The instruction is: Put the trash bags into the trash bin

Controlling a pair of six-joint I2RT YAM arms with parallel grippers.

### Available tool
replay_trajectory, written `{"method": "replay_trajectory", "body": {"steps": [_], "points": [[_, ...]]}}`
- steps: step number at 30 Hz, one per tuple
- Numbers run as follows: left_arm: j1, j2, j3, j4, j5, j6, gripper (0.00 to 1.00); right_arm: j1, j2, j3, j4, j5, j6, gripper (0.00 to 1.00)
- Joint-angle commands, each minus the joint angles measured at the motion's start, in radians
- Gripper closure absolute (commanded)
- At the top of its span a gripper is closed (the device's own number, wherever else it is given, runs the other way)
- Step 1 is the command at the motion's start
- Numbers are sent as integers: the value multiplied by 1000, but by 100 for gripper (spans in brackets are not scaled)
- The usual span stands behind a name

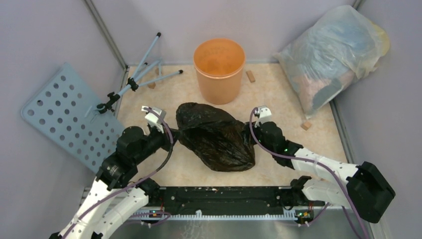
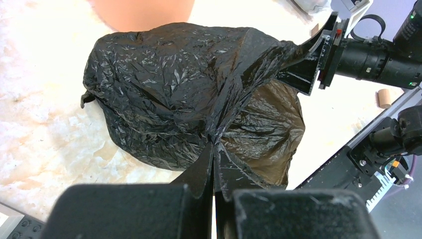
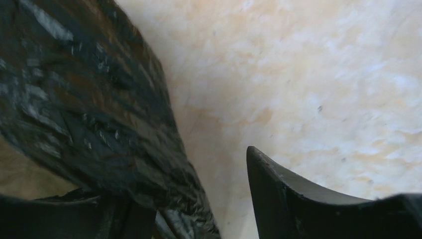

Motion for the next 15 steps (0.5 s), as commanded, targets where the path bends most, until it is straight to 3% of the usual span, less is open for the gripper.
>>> {"method": "replay_trajectory", "body": {"steps": [1, 4, 9, 15], "points": [[2, 35, 29, 46, -15, -2, 100, -17, -26, -34, 65, -150, 75, 45], [2, 72, 37, 46, 9, -7, 100, -17, -77, -28, 3, -162, 104, 57], [2, 95, 54, 46, 11, -7, 100, -17, -186, -16, -136, -138, 107, 55], [2, 95, 62, 40, -15, -2, 100, -17, -195, -61, -97, -158, 87, 58]]}}
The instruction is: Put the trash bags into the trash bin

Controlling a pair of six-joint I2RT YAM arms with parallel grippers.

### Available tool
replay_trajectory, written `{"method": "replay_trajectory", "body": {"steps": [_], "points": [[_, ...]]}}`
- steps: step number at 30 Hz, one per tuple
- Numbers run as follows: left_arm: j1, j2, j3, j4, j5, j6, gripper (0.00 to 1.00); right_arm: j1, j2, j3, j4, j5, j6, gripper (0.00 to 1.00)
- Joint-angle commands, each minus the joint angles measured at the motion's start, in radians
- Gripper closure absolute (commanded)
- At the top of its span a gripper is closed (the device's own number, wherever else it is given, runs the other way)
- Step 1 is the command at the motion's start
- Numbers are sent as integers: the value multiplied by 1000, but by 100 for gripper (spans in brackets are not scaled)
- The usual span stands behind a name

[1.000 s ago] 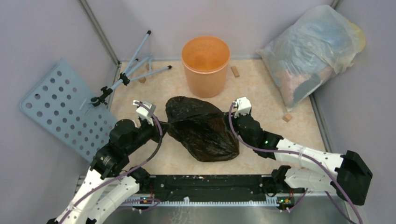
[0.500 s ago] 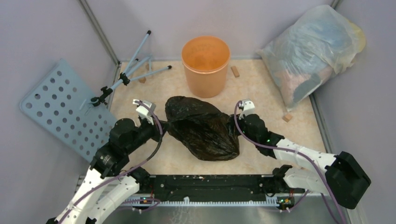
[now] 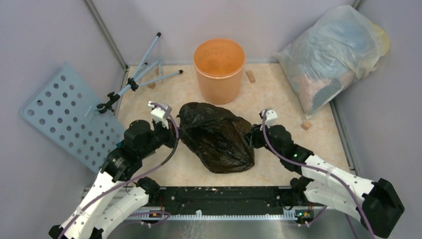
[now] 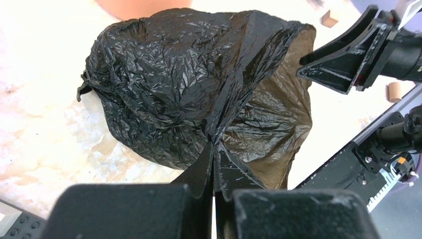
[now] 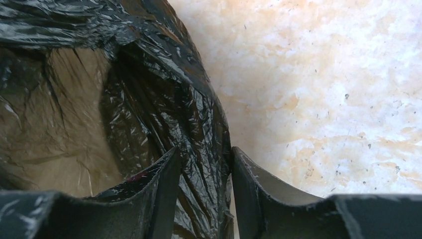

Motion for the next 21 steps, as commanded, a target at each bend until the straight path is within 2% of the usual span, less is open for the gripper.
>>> {"method": "replay_trajectory", "body": {"steps": [1, 4, 6, 8, 10, 12, 15, 19, 20, 21], "points": [[2, -3, 47, 39, -18, -2, 100, -8, 6, -33, 43, -33, -6, 59], [2, -1, 50, 39, -22, -4, 100, -8, 24, -51, 69, -4, 1, 58], [2, -2, 54, 37, -22, -5, 100, -8, 39, -47, 54, 48, 8, 40], [2, -2, 57, 34, -25, -3, 100, -8, 54, -46, 40, 93, 15, 27], [3, -5, 58, 29, -29, -2, 100, -8, 57, -51, 43, 123, 22, 23], [2, -8, 58, 25, -36, 1, 100, -8, 61, -56, 58, 129, 25, 23], [2, -11, 59, 21, -40, 5, 100, -8, 83, -58, 67, 121, 34, 32], [2, -14, 62, 16, -47, 8, 100, -8, 99, -64, 86, 93, 40, 49], [3, -14, 62, 16, -46, 9, 100, -8, 97, -68, 95, 79, 37, 54], [3, -13, 62, 16, -44, 9, 100, -8, 93, -72, 105, 58, 34, 65]]}}
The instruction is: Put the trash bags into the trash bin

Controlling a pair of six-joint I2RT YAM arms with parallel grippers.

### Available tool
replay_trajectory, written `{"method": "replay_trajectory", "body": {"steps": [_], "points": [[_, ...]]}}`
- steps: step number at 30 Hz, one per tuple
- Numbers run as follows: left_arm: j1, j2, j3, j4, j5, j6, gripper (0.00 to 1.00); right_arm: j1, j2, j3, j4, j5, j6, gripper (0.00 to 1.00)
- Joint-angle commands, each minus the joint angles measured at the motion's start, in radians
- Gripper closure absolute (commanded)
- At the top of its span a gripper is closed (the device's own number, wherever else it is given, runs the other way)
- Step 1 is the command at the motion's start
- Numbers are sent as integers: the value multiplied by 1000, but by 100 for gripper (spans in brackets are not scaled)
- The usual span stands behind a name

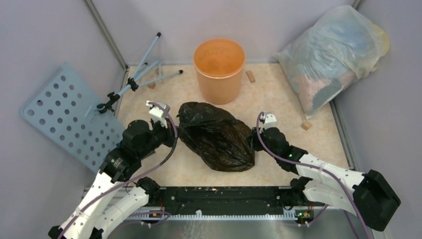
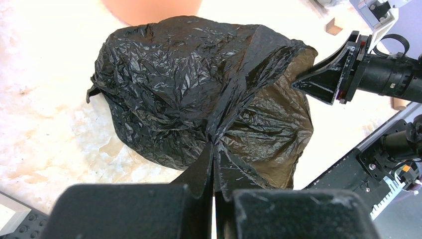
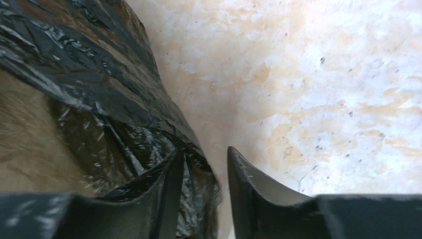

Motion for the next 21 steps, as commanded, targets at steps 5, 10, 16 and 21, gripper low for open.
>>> {"method": "replay_trajectory", "body": {"steps": [5, 10, 16, 21], "points": [[3, -1, 42, 24, 9, 3, 100, -8, -18, 34, 18, -99, 5, 100], [2, 29, 63, 21, 58, -10, 100, -8, -64, 152, -150, -178, 11, 100], [3, 149, 156, 52, 74, -2, 100, -8, -4, 438, -383, -199, 44, 100], [4, 421, 526, -10, 186, -20, 100, -8, 135, 900, -504, -224, 4, 100]]}}
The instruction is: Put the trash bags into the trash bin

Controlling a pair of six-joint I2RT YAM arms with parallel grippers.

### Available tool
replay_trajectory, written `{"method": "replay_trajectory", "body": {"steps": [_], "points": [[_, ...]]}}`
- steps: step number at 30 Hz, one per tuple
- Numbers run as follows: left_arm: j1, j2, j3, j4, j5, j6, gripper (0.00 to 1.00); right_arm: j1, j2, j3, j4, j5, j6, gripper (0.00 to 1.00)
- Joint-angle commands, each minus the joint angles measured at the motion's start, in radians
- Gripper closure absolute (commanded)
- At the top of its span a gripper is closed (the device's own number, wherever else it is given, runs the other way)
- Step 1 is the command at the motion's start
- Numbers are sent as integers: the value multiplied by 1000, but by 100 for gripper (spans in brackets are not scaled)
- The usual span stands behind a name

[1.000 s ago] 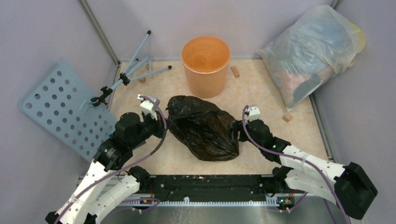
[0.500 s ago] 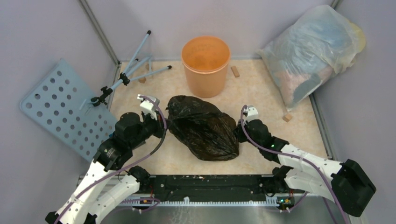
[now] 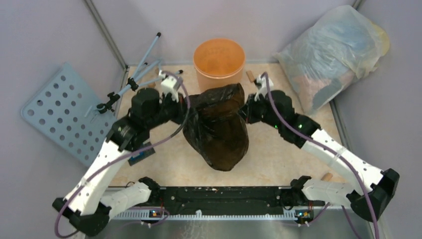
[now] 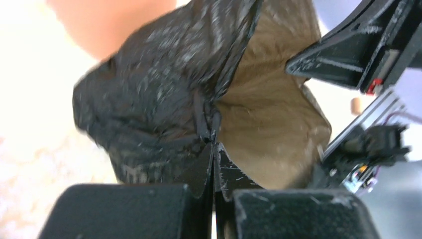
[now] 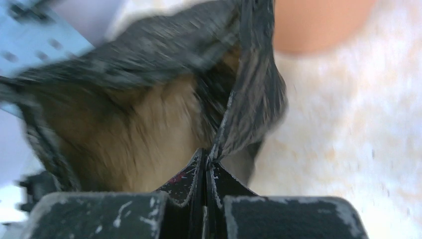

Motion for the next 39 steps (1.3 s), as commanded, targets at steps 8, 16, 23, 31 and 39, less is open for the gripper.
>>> {"method": "replay_trajectory", "body": {"steps": [8, 16, 23, 31, 39], "points": [[4, 270, 920, 223, 225, 56, 100, -8, 195, 1116, -68, -148, -178, 100], [4, -177, 59, 542, 286, 53, 100, -8, -237, 221, 213, -97, -160, 100], [3, -320, -609, 475, 221, -237, 100, -8, -340, -490, 237, -9, 160, 100], [2, -248, -320, 148, 264, -217, 100, -8, -450, -334, 198, -49, 88, 100], [2, 94, 706, 112, 227, -7, 100, -8, -60, 639, 128, -131, -199, 100]]}}
